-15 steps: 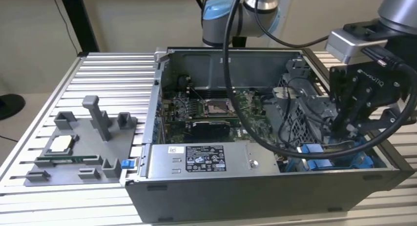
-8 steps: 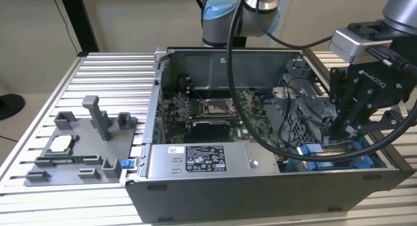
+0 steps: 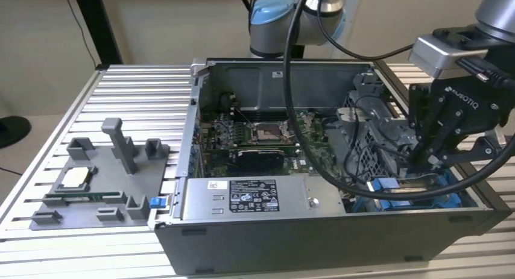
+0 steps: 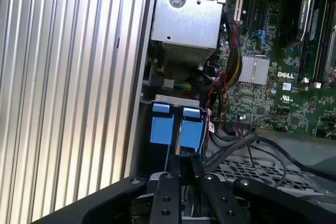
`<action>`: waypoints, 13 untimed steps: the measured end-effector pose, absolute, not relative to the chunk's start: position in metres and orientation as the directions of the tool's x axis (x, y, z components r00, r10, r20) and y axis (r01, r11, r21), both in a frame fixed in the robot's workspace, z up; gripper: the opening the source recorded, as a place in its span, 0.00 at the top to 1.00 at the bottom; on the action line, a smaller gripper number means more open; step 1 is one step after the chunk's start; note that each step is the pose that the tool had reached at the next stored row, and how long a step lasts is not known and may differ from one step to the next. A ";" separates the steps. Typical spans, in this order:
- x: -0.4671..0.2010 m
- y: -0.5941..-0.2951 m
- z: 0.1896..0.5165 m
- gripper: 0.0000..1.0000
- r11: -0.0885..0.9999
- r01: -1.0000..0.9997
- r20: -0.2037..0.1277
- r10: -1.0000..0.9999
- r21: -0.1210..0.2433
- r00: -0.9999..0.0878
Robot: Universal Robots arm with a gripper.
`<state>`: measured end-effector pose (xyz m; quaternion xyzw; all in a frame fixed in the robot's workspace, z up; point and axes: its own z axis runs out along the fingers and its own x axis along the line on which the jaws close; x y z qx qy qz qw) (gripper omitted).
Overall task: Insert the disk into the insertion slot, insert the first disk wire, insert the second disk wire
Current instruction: 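Insert the first disk wire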
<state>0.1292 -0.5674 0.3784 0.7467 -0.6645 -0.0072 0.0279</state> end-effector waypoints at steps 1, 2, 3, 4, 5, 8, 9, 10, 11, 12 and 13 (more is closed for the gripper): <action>0.131 -0.567 0.378 1.00 -0.115 -0.992 0.026 -0.993 0.053 0.117; 0.132 -0.568 0.378 1.00 -0.115 -0.992 0.026 -0.993 0.055 0.117; 0.134 -0.568 0.378 1.00 -0.115 -0.992 0.026 -0.993 0.057 0.117; 0.135 -0.568 0.378 1.00 -0.115 -0.992 0.025 -0.993 0.058 0.117; 0.137 -0.568 0.378 1.00 -0.115 -0.992 0.025 -0.993 0.059 0.117; 0.143 -0.568 0.378 1.00 -0.115 -0.991 0.025 -0.993 0.063 0.117; 0.144 -0.568 0.378 1.00 -0.115 -0.991 0.025 -0.993 0.064 0.117; 0.146 -0.568 0.378 1.00 -0.115 -0.991 0.025 -0.993 0.065 0.117; 0.146 -0.568 0.378 1.00 -0.115 -0.991 0.025 -0.993 0.066 0.117; 0.147 -0.568 0.378 1.00 -0.115 -0.991 0.025 -0.993 0.066 0.117; 0.147 -0.568 0.378 1.00 -0.115 -0.991 0.024 -0.993 0.067 0.117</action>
